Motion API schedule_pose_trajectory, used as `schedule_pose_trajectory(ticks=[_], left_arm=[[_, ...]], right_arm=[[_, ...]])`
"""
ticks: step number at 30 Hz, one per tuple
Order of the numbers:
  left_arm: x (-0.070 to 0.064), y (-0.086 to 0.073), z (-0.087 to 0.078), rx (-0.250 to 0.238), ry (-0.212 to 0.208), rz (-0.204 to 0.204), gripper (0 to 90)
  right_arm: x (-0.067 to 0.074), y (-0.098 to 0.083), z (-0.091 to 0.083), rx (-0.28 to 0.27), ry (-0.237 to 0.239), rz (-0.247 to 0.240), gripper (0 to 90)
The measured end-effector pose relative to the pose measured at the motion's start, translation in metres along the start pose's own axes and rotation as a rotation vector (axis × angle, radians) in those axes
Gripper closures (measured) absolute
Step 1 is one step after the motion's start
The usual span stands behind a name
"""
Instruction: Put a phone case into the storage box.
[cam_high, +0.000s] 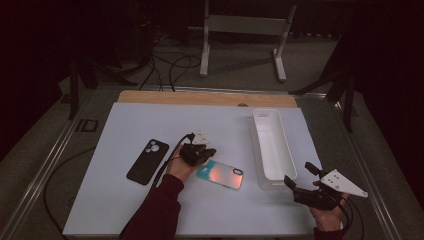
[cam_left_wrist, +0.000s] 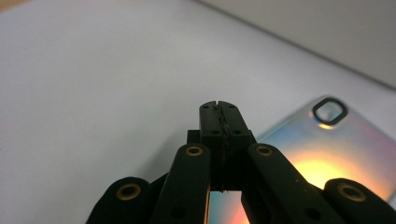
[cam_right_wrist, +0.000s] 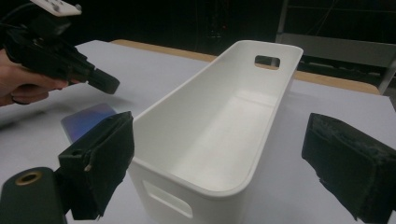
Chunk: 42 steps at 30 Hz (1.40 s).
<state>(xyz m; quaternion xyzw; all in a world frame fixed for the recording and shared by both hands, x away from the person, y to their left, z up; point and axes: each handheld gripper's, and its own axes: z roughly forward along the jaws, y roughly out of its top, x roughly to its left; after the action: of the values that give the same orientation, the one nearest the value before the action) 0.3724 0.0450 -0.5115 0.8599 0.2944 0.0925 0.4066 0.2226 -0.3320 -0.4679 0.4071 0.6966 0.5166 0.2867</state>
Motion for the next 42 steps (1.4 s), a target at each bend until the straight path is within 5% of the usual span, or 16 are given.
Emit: schedule_pose_trajectory(ticks=[12,21,28,42], left_arm=[[0.009,-0.008,0.008,0.097,0.007,0.006,90.0],[0.008,-0.007,0.003,0.126,0.038,0.02,90.0],[0.013,-0.009,0.008,0.111,0.018,0.001,90.0],[-0.002,-0.021,-0.006,0.164,0.036,0.052,90.0]], right_arm=[[0.0,0.0,0.0,0.001,0.0,0.002,9.5],[0.0,-0.001,-0.001,-0.001,-0.001,0.002,9.4],[0.001,-0.001,0.0,0.002,0.001,0.001,9.5],[0.0,-0.001,-0.002,-0.003,-0.004,0.005,9.5]])
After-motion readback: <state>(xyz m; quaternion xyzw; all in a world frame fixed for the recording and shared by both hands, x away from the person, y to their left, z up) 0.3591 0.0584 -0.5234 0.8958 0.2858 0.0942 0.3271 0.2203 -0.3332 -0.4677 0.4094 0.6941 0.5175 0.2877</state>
